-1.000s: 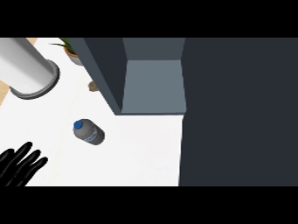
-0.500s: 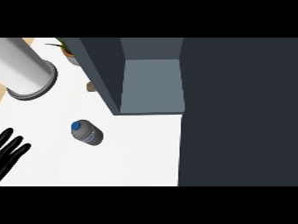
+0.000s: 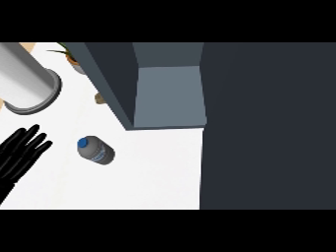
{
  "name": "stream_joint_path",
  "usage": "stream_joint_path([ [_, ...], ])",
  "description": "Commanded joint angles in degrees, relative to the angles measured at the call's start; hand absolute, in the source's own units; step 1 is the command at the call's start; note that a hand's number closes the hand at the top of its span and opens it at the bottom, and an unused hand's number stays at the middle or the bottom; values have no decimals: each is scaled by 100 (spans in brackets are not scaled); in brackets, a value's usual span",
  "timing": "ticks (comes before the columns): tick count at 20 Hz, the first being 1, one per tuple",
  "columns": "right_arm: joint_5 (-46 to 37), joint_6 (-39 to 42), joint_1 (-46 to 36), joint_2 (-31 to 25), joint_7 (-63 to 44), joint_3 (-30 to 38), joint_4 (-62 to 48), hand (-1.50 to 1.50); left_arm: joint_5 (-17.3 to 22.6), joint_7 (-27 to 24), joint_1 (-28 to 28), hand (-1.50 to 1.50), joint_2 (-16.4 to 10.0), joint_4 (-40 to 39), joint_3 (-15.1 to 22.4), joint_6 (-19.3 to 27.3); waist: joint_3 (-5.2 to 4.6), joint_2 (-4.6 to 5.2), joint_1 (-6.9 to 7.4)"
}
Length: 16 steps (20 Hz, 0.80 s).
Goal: Pick up the bottled water, place it into the cabinet and close the cabinet
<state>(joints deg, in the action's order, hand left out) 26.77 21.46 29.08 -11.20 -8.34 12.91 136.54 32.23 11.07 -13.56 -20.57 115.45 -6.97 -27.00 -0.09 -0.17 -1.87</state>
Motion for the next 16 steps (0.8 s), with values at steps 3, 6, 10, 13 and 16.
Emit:
stream_joint_path([
  [3,1202,96,472,-27,-224,355,850,-150,-537,-536,553,-150,-13,-1041,-53,-466,3,4,35],
  [6,1181,126,524,41,-157,238,815,-150,-1342,-937,995,-150,321,-1682,242,-298,-1,12,-26],
  [10,1320,330,824,44,-4,320,1030,-150,-1660,-1343,1023,-150,486,-2203,223,-241,-1,-2,-25],
  [13,1313,379,850,-38,51,439,871,-150,-2386,-1823,1277,-150,730,-2842,385,30,-2,11,-11],
  [16,1178,242,1026,228,60,82,1193,-150,-2359,-1722,1741,-150,692,-3238,284,147,-4,11,-35],
])
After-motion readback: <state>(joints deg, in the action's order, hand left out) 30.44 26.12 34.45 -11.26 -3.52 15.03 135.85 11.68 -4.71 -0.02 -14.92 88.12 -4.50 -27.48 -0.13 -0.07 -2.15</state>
